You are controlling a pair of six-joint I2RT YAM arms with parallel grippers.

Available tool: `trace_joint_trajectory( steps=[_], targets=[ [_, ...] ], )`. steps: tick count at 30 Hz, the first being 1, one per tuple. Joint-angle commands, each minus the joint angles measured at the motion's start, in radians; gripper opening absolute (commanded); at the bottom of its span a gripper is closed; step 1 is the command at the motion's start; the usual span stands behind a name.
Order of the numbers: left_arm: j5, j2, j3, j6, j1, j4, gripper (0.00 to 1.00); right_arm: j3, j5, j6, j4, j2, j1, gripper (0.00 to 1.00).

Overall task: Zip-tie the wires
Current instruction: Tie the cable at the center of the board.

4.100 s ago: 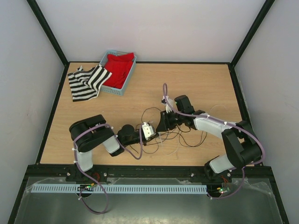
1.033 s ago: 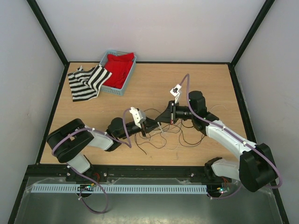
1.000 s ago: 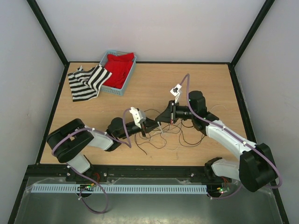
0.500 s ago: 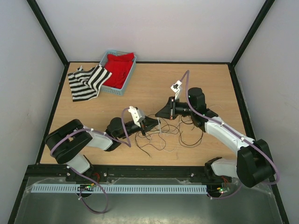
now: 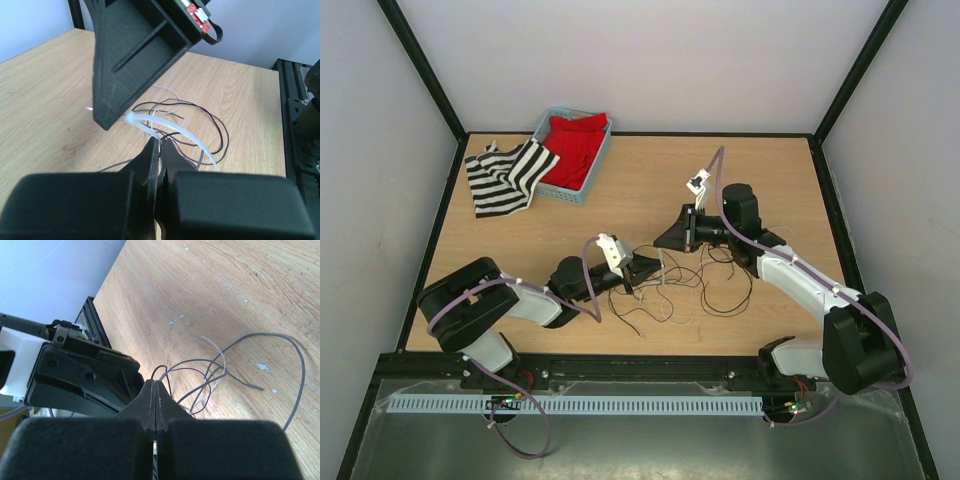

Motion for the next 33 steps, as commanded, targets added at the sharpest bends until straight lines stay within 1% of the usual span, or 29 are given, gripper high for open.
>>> trace_joint_trajectory(
  steps=[1, 6, 13, 18, 20, 21, 22, 25, 30, 33],
  targets=[
    [0.034, -0.011, -0.031, 0.023, -0.059, 0.034, 0.00, 0.054, 0.041, -0.010, 0.063, 0.023, -0.028, 0.00],
    [0.008, -0.009, -0.064, 0.042, -0.106, 0.034, 0.00, 0.064, 0.027, 0.004, 0.098, 0.051, -0.036, 0.00],
    [-0.016, 0.001, -0.097, 0.052, -0.129, 0.034, 0.00, 0.063, 0.009, 0.015, 0.125, 0.063, -0.037, 0.00],
    [-0.072, 0.003, -0.088, 0.044, -0.120, 0.033, 0.00, 0.044, -0.021, 0.027, 0.129, 0.050, -0.037, 0.00],
    [-0.082, 0.003, -0.067, 0.011, -0.098, 0.033, 0.00, 0.027, -0.045, 0.032, 0.129, 0.043, -0.038, 0.00],
    [-0.071, 0.006, -0.056, -0.007, -0.082, 0.033, 0.06, 0.017, -0.062, 0.037, 0.129, 0.042, -0.037, 0.00],
    [-0.056, 0.008, -0.044, -0.029, -0.067, 0.033, 0.09, 0.009, -0.084, 0.042, 0.130, 0.039, -0.037, 0.00],
    [-0.041, 0.015, -0.015, -0.053, -0.041, 0.034, 0.14, -0.033, -0.105, 0.061, 0.145, 0.014, -0.037, 0.00],
    [-0.052, 0.019, -0.003, -0.052, -0.019, 0.034, 0.27, -0.085, -0.106, 0.086, 0.144, -0.044, -0.037, 0.00],
    [-0.067, -0.005, -0.015, -0.063, -0.014, 0.034, 0.31, -0.110, -0.050, 0.080, 0.124, -0.082, -0.037, 0.00]
  ],
)
